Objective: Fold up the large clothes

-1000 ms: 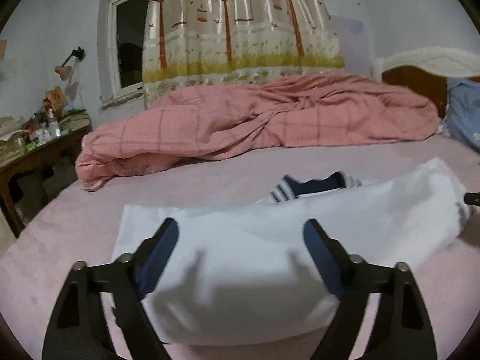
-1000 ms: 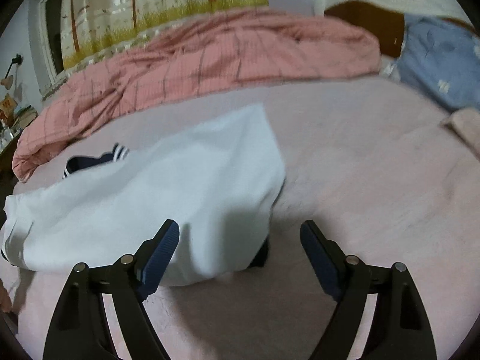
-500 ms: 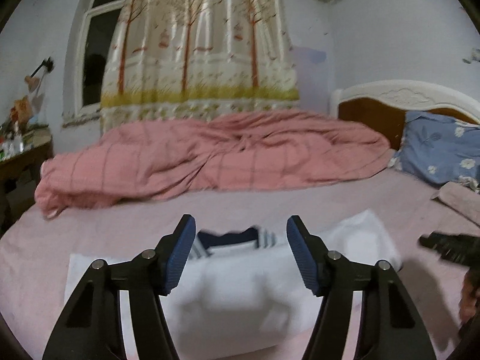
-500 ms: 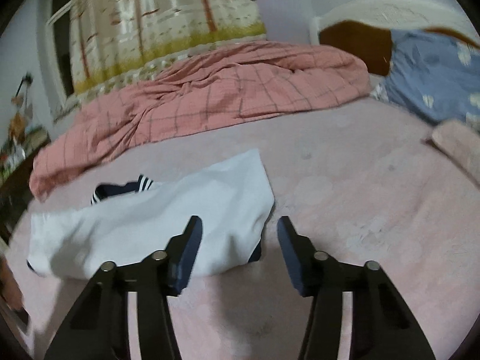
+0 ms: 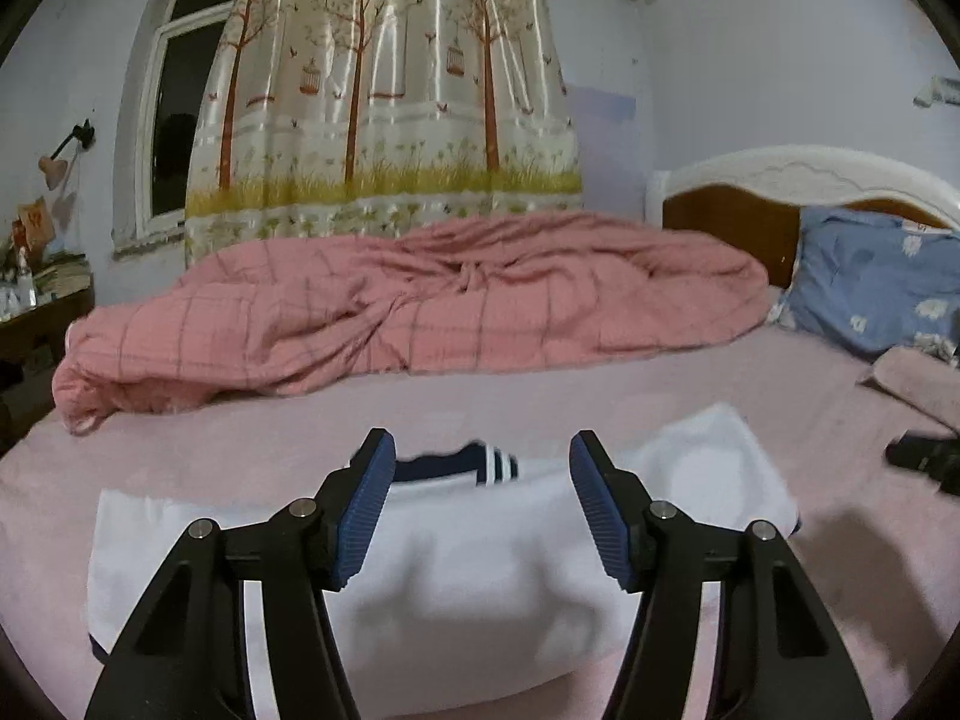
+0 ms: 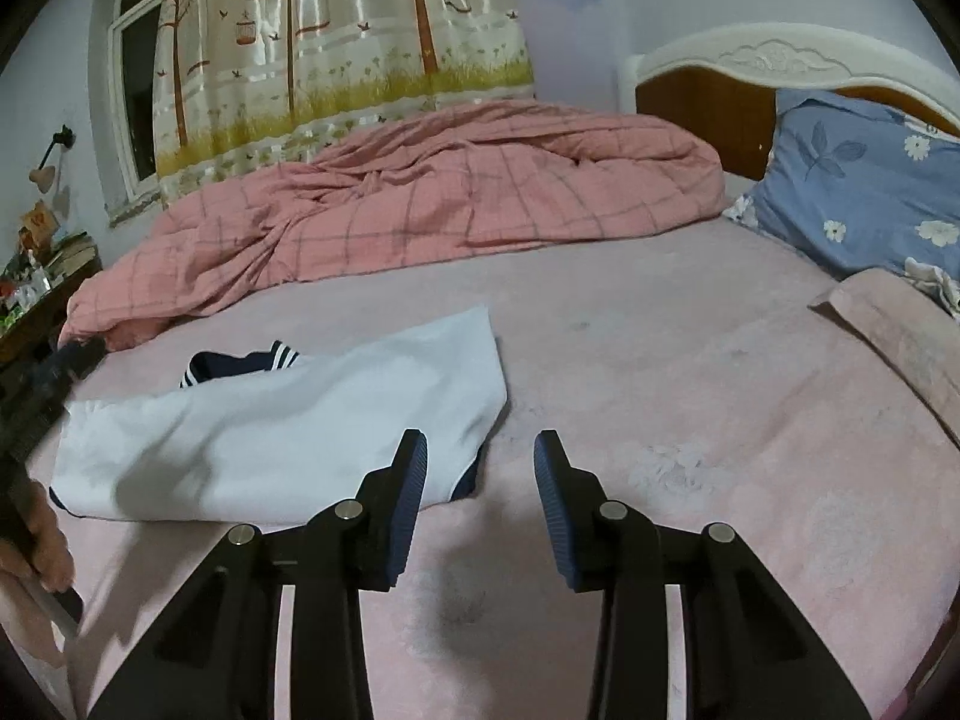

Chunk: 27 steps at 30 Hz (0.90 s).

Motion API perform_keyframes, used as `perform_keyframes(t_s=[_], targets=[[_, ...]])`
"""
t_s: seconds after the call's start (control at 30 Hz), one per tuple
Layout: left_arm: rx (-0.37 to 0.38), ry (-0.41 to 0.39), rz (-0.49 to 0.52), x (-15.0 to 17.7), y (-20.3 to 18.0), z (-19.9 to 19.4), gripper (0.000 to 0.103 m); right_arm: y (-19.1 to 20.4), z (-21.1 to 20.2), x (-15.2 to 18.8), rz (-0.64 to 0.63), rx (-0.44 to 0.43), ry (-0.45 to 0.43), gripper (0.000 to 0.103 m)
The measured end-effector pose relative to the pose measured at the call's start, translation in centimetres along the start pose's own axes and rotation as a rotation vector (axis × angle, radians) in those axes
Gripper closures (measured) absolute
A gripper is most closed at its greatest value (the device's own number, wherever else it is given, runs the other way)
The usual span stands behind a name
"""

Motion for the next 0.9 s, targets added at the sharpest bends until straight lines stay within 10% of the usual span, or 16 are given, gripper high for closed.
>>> perform_keyframes(t_s=[0.37, 0.53, 0.7, 0.9], targets=[[0.046, 0.162, -0.083, 5.0, 2.0, 4.3, 0.055, 6.2, 3.9, 0.4, -0.022, -0.224, 0.137, 0.066], [0.198, 0.411, -0.256, 9.5, 1.7, 7.0, 0.067, 12.1, 7.0, 1.4, -0.059, -0.362, 0.281, 0.073], [0.154, 0.454, -0.264, 10.6, 2.2, 6.9, 0.071, 18.9, 9.7, 5.1, -0.132, -0.426, 0.463, 0.08], [0.051, 0.451, -0.368, 11.1, 7.4, 6.7, 0.086, 20.9, 12.4, 5.2, -0.184, -0.341, 0.469, 0.085]])
Point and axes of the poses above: each gripper's, at about its wrist camera, not at the fingertips, and z roughly the way its jaws point, y to its left, x to its underside, the point moved 10 cm from there along z, roughly the way its jaws point, and after that the axes turned 9 degrees about x, right-handed, at the moved point
